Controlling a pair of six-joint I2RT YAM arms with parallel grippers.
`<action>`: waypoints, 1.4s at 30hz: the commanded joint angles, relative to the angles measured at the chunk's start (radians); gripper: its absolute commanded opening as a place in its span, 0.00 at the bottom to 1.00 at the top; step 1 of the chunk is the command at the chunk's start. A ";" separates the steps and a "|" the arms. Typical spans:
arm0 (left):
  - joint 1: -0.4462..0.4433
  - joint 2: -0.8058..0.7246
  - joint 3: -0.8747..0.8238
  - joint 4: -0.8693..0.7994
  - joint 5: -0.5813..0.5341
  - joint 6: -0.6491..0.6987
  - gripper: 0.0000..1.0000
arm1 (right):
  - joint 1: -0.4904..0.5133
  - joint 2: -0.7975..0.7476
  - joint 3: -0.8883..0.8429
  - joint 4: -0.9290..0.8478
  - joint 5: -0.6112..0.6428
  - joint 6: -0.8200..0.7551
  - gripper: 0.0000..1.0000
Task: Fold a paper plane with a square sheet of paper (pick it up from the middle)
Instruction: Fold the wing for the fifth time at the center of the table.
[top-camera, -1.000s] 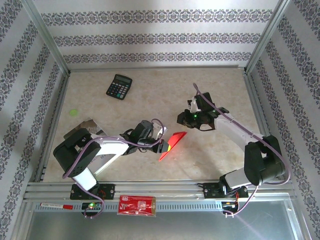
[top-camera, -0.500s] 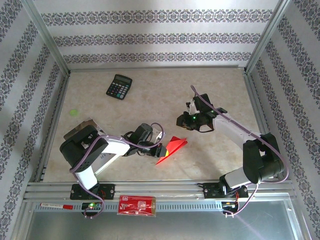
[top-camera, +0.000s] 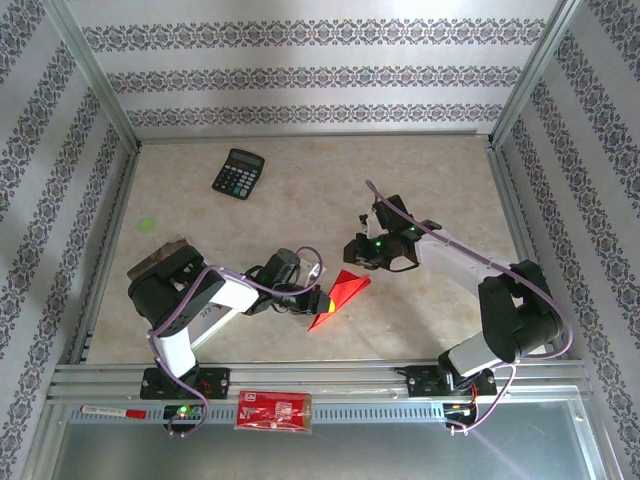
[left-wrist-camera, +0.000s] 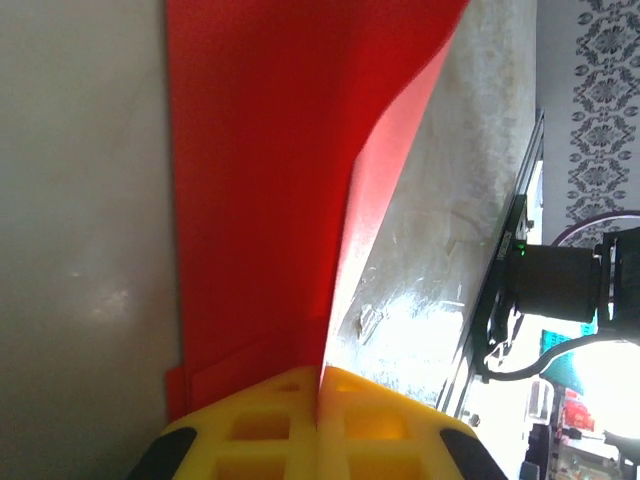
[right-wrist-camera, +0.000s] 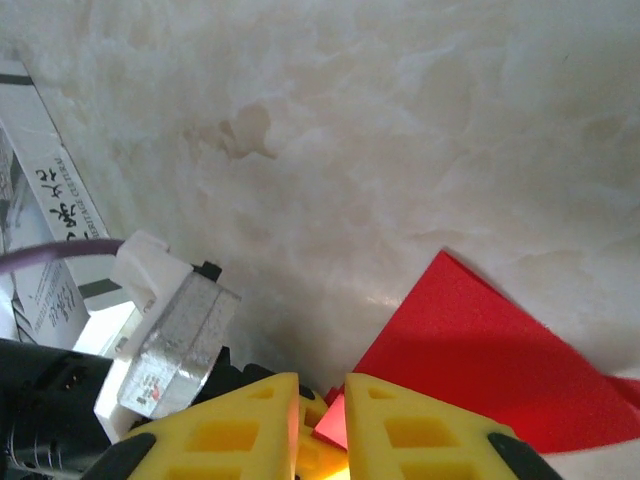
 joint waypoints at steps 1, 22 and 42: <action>0.018 0.027 -0.023 0.014 -0.016 -0.032 0.00 | 0.022 -0.022 -0.050 0.037 -0.034 0.004 0.17; 0.022 0.058 -0.017 -0.027 -0.021 -0.041 0.00 | 0.145 0.003 -0.201 0.224 0.014 0.117 0.06; 0.022 0.086 0.000 -0.079 -0.029 -0.023 0.00 | 0.116 0.061 -0.223 0.173 0.075 0.040 0.04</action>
